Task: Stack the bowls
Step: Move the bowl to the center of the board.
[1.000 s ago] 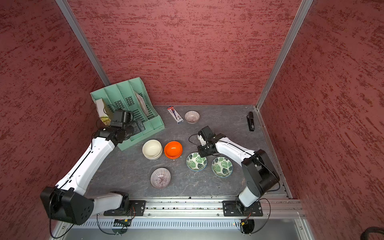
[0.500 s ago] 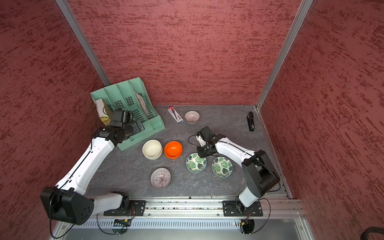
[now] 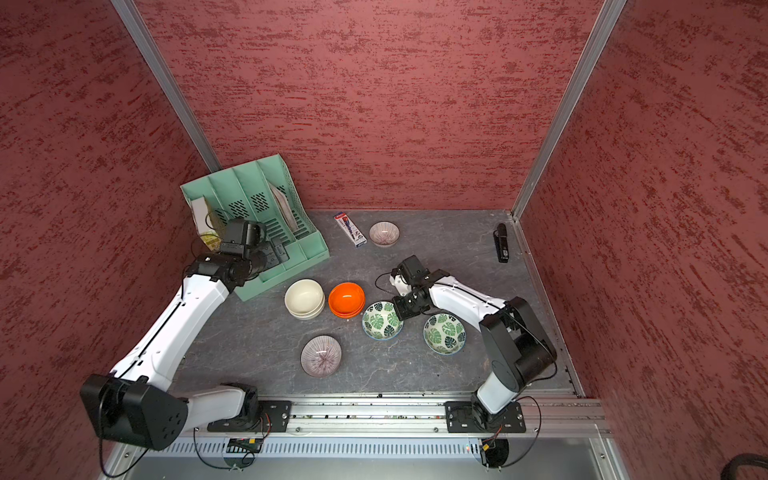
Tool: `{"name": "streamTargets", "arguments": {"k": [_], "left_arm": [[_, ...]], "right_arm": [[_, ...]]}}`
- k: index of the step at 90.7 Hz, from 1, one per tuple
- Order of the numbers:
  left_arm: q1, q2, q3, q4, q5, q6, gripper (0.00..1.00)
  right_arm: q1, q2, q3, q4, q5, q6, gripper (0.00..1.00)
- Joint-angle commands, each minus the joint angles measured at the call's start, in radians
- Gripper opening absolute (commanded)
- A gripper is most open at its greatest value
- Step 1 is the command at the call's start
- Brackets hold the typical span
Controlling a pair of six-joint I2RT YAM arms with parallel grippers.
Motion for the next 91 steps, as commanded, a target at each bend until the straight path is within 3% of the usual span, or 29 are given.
{"name": "streamTargets", "arguments": {"k": [1, 22, 91], "left_arm": [[0.003, -0.023, -0.001, 0.008, -0.010, 0.011, 1.00], [0.004, -0.026, 0.002, 0.005, -0.013, 0.013, 1.00], [0.008, -0.027, 0.022, -0.011, -0.024, 0.023, 1.00]], "right_arm": [[-0.003, -0.007, -0.027, 0.028, 0.022, 0.006, 0.05], [-0.044, -0.019, 0.007, 0.006, 0.048, -0.010, 0.02], [-0.142, 0.147, 0.091, 0.065, 0.045, -0.010, 0.01]]}}
